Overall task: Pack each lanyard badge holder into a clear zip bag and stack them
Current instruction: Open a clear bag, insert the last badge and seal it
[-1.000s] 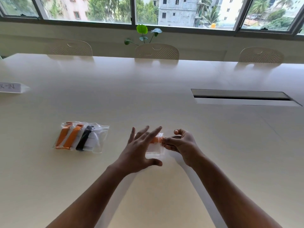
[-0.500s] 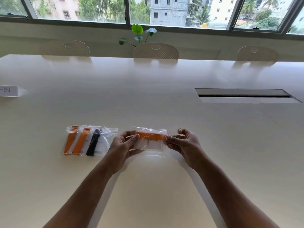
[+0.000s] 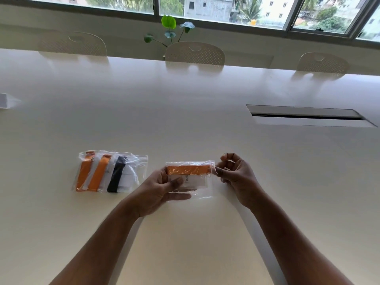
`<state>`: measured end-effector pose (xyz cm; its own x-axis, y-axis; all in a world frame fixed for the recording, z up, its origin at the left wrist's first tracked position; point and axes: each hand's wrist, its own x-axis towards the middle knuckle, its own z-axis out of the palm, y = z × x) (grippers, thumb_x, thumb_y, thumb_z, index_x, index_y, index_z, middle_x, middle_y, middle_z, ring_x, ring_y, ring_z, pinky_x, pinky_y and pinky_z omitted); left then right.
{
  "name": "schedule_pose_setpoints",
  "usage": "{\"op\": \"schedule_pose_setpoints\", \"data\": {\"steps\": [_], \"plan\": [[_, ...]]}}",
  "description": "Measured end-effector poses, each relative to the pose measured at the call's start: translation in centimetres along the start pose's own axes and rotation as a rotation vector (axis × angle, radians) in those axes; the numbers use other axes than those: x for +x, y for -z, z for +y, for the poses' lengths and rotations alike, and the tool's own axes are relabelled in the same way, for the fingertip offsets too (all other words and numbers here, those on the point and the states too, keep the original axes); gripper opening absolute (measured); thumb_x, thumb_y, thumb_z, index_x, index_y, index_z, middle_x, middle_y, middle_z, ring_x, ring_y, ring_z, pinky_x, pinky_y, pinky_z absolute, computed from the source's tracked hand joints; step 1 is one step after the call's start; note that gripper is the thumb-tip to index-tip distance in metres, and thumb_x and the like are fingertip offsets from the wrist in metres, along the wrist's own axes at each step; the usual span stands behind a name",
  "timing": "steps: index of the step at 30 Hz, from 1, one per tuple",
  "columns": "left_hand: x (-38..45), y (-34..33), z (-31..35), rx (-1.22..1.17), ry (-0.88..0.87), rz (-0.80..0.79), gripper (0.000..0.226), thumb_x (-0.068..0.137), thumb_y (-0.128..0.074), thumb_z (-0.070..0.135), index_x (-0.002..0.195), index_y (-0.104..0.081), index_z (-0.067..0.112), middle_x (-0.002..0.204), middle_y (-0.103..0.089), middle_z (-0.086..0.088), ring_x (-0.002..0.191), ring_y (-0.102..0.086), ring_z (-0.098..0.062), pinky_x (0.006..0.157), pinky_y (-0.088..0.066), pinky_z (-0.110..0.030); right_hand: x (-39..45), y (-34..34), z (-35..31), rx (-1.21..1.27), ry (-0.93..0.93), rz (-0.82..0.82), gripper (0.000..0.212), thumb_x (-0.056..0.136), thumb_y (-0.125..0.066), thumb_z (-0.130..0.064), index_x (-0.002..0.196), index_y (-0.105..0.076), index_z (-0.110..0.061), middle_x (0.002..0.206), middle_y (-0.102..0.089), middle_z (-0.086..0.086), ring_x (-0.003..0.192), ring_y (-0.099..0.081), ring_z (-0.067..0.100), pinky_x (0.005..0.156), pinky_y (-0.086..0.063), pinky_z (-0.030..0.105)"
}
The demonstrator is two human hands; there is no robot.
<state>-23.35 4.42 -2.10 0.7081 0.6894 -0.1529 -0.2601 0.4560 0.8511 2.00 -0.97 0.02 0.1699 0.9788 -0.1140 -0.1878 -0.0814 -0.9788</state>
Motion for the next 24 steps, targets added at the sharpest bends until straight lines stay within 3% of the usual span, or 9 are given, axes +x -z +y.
{"op": "schedule_pose_setpoints", "data": {"steps": [2,5,11,13,15,17,20,24], "plan": [[0.0,0.3,0.0,-0.005,0.000,-0.040,0.041,0.093,-0.065,0.008,0.133,-0.053,0.005,0.131,-0.064,-0.025,0.119,-0.064,-0.043,0.086,-0.060,-0.045,0.2,0.2,0.1,0.016,-0.047,-0.027,0.049,0.067,-0.087,-0.015,0.110,-0.065,-0.009,0.088,-0.076,0.003,0.077,-0.067,0.014,0.062,-0.053,0.023],[0.0,0.5,0.0,-0.015,0.005,-0.065,0.050,0.087,-0.076,0.015,0.132,-0.054,0.007,0.133,-0.063,-0.025,0.120,-0.063,-0.045,0.089,-0.059,-0.046,0.3,0.1,0.4,0.071,-0.114,-0.121,0.048,0.074,-0.084,-0.018,0.118,-0.073,-0.004,0.113,-0.076,0.020,0.095,-0.074,0.025,0.082,-0.062,0.033],[-0.2,-0.9,1.0,0.029,0.011,0.009,0.080,0.072,-0.090,0.036,0.135,-0.052,0.006,0.130,-0.066,-0.022,0.117,-0.065,-0.035,0.087,-0.059,-0.038,0.6,-0.2,0.3,0.049,-0.088,-0.139,0.039,0.070,-0.085,-0.027,0.104,-0.081,-0.008,0.103,-0.078,0.019,0.087,-0.076,0.022,0.077,-0.062,0.029],[-0.1,-1.5,1.6,0.226,-0.110,0.139,0.071,0.080,-0.080,0.039,0.139,-0.049,0.012,0.128,-0.068,-0.018,0.115,-0.065,-0.028,0.083,-0.056,-0.033,0.6,0.0,0.3,0.041,-0.095,-0.149,0.039,0.067,-0.086,-0.027,0.101,-0.082,-0.009,0.102,-0.078,0.019,0.086,-0.076,0.022,0.077,-0.062,0.030],[0.3,-1.7,2.4,0.483,-0.266,0.267,0.063,0.085,-0.071,0.035,0.139,-0.048,0.014,0.134,-0.066,-0.006,0.124,-0.063,-0.017,0.094,-0.055,-0.028,0.6,0.2,0.3,0.008,-0.097,-0.172,0.041,0.065,-0.087,-0.027,0.101,-0.082,-0.008,0.102,-0.078,0.020,0.085,-0.076,0.023,0.078,-0.063,0.031],[0.6,-1.9,3.5,0.641,-0.314,0.236,0.059,0.084,-0.071,0.035,0.136,-0.054,0.011,0.133,-0.067,-0.001,0.124,-0.063,-0.011,0.101,-0.053,-0.028,0.6,0.1,0.2,-0.033,-0.098,-0.201,0.045,0.063,-0.088,-0.028,0.102,-0.081,-0.006,0.102,-0.078,0.021,0.084,-0.076,0.024,0.075,-0.063,0.031],[1.0,-2.8,4.1,0.842,-0.143,0.043,0.051,0.086,-0.074,0.039,0.128,-0.063,0.012,0.118,-0.074,-0.001,0.108,-0.072,-0.011,0.090,-0.059,-0.031,0.5,-0.1,-0.1,-0.076,-0.102,-0.250,0.048,0.064,-0.087,-0.027,0.106,-0.078,-0.003,0.100,-0.078,0.020,0.082,-0.075,0.023,0.070,-0.062,0.029],[1.6,-3.7,2.8,0.976,-0.043,0.046,0.030,0.088,-0.077,0.039,0.106,-0.074,0.015,0.089,-0.078,-0.003,0.076,-0.072,-0.012,0.071,-0.060,-0.034,0.3,-0.3,-0.3,-0.113,-0.087,-0.274,0.036,0.071,-0.084,-0.017,0.104,-0.076,-0.002,0.095,-0.078,0.019,0.077,-0.074,0.020,0.065,-0.059,0.026]]}}
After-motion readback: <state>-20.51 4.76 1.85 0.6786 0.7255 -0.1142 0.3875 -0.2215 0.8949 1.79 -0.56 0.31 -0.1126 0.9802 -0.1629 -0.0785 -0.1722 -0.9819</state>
